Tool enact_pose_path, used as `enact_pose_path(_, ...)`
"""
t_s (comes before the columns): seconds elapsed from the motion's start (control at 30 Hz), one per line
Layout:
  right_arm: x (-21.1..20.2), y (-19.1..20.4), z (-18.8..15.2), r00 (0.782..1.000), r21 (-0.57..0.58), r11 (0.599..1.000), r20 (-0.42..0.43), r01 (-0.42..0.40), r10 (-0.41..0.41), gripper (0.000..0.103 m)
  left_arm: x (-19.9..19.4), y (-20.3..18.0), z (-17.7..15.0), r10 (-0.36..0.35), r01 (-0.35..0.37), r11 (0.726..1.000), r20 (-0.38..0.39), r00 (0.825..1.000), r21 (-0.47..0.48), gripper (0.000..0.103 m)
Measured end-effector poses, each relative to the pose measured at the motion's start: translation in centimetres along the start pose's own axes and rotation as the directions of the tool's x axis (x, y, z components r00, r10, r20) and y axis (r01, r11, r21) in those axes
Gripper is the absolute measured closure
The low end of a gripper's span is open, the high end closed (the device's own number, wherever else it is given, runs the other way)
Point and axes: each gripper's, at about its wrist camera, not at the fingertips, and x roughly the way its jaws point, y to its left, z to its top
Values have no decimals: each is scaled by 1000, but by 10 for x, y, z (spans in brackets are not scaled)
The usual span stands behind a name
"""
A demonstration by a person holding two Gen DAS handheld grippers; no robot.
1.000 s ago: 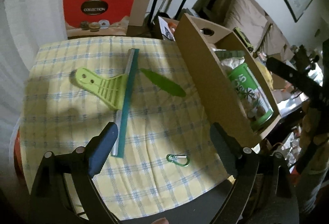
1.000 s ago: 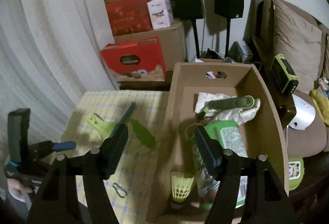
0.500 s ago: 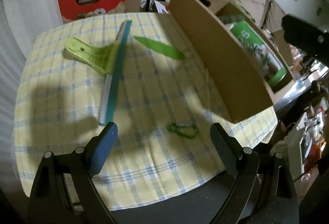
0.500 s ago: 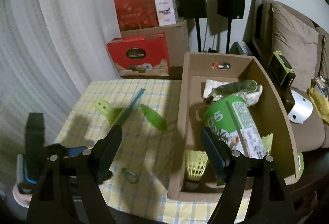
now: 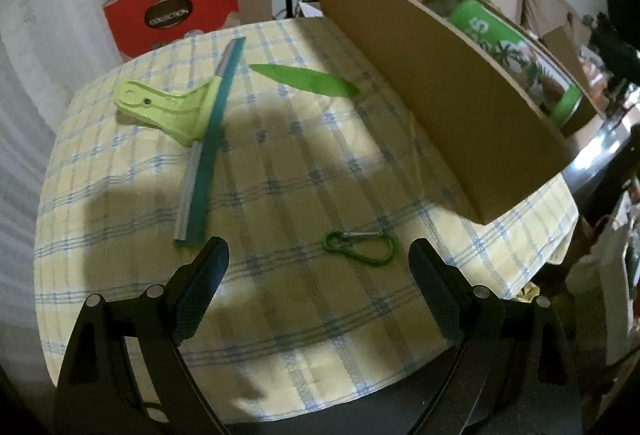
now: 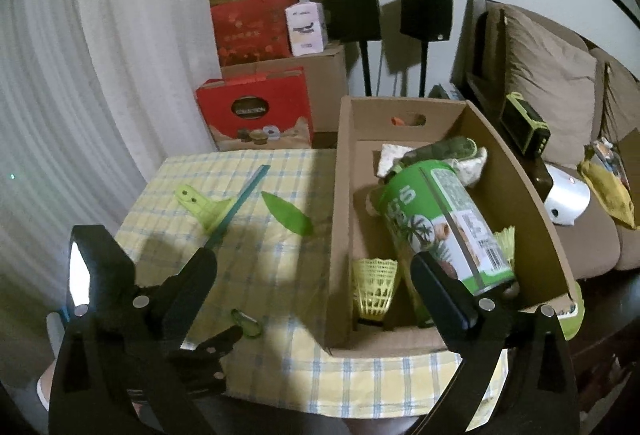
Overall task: Organize objects
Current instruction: 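Withdraw both grippers from the box back over the table, then close the left gripper on the green carabiner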
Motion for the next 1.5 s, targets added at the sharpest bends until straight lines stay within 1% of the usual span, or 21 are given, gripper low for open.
enact_pose_path(0.2,-8,-15,-10,999,34,999,13,40,-40,4,13,-7,0,6,-6,1000,-17,1000,13,13)
enact_pose_path(0.3,-11,-20,-13,999,41,998,13,45,-46,4,18,-10,0,-1,1,1000,-21,1000,17,13)
enact_pose_path(0.37,-13,-23,-16,999,51,998,14,43,-43,4,21,-13,-1,8,-7,1000,-23,1000,29,13)
enact_pose_path(0.5,-15,-27,-19,999,66,997,10,35,-36,4,26,-19,-2,24,-23,998,-19,1000,57,18)
enact_pose_path(0.57,-14,-28,-21,999,71,997,6,36,-36,4,27,-20,-2,30,-30,997,-8,1000,66,18)
enact_pose_path(0.63,-14,-29,-24,999,77,996,1,35,-35,4,27,-19,-2,15,-15,998,-6,1000,62,25)
enact_pose_path(0.67,-13,-29,-25,999,79,996,-2,34,-34,4,26,-18,-3,17,-17,998,0,1000,60,33)
enact_pose_path(0.7,-12,-29,-26,999,80,996,-6,33,-32,4,24,-16,-3,17,-18,998,11,1000,55,45)
enact_pose_path(0.8,-11,-26,-27,1000,74,997,-8,27,-26,4,22,-14,-2,14,-15,998,22,1000,57,61)
enact_pose_path(0.93,-11,-22,-28,1000,62,998,-7,20,-20,4,20,-12,-4,3,-5,999,28,1000,51,62)
enact_pose_path(1.03,-11,-19,-28,1000,57,998,-4,15,-15,4,17,-8,-5,-15,14,1000,33,999,25,62)
enact_pose_path(1.17,-10,-16,-28,1000,46,999,-4,10,-10,4,6,2,-5,-33,34,999,53,998,-12,62)
enact_pose_path(1.33,-4,-9,-25,1000,18,1000,-13,-15,15,5,-14,16,-6,-36,40,998,74,997,-58,62)
enact_pose_path(1.43,-1,0,-22,999,-7,999,-15,-35,35,9,-26,27,-6,-45,52,995,85,995,-86,62)
enact_pose_path(1.5,3,7,-19,999,-32,999,-20,-44,43,16,-35,34,-6,-42,51,994,96,995,-100,62)
